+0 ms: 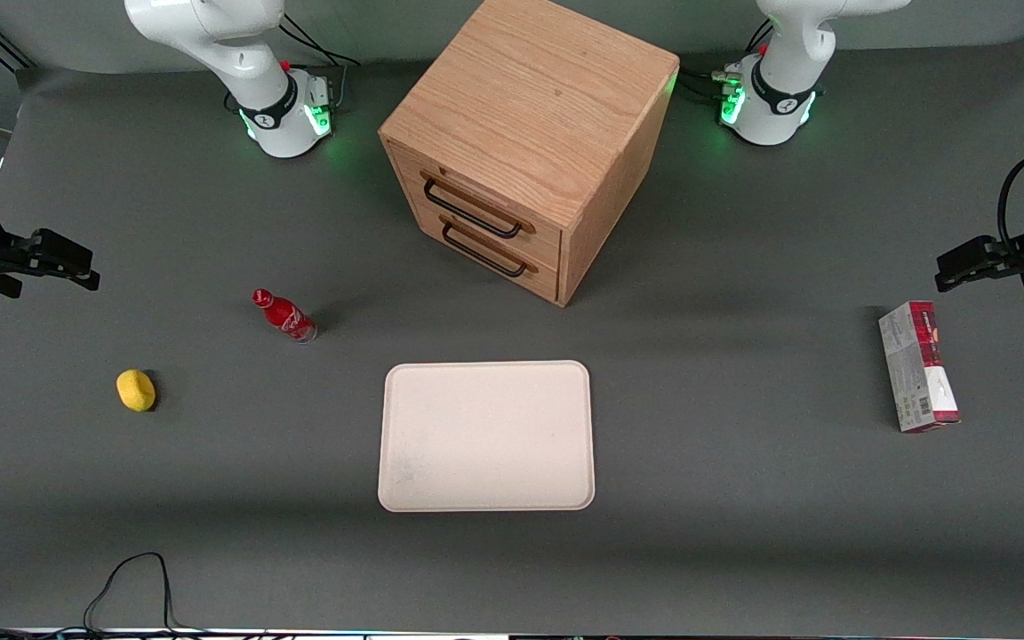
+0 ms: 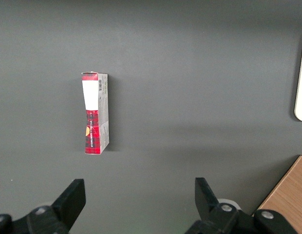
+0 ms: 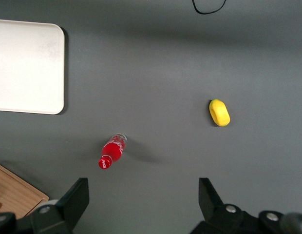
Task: Open upper drawer
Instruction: 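Move the right gripper toward the upper drawer's black handle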
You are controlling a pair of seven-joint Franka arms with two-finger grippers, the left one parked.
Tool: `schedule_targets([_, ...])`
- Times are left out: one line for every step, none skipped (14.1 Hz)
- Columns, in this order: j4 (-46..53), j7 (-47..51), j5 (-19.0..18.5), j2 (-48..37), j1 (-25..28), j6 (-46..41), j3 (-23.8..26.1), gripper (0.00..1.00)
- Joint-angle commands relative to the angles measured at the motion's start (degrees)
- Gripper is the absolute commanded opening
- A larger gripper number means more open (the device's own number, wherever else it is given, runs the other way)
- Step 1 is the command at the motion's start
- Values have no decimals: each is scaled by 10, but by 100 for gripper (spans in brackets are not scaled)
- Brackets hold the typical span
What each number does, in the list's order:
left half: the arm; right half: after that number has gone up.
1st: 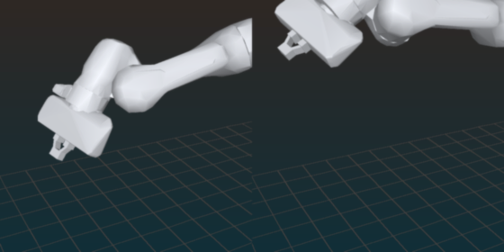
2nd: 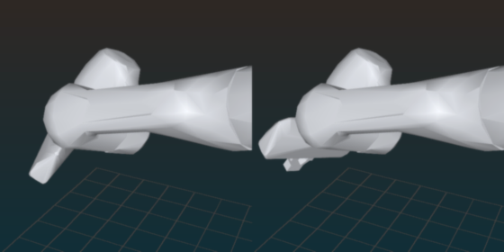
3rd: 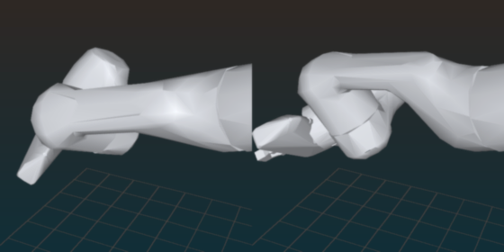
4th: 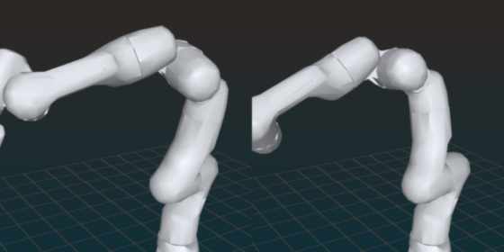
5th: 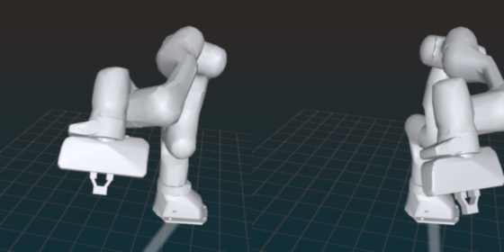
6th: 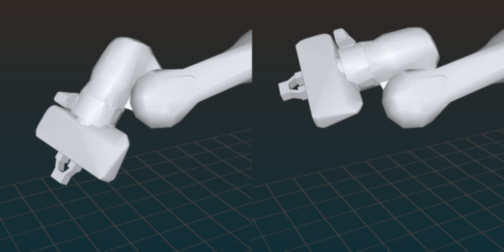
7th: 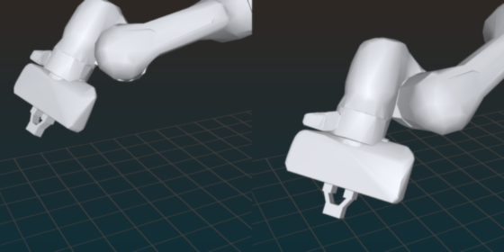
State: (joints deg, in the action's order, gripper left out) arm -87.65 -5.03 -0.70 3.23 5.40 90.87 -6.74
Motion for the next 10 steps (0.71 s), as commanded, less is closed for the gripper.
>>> schedule_targets([5,12,-4,0,-2,-10,1,100])
schedule_targets([7,12,-2,3,-1,-10,1,100])
schedule_targets([14,8,-1,7,0,-10,2,100])
schedule_targets([26,5,1,18,1,-10,6,100])
schedule_targets([29,2,2,26,4,-10,8,100])
schedule_targets([30,0,12,30,14,-10,17,100])
schedule_targets([30,0,18,31,33,-11,20,100])
schedule_targets([30,0,26,32,54,-10,20,100])
schedule_targets([30,0,38,33,76,-10,20,100])
schedule_targets([30,-1,52,39,92,-10,20,100])
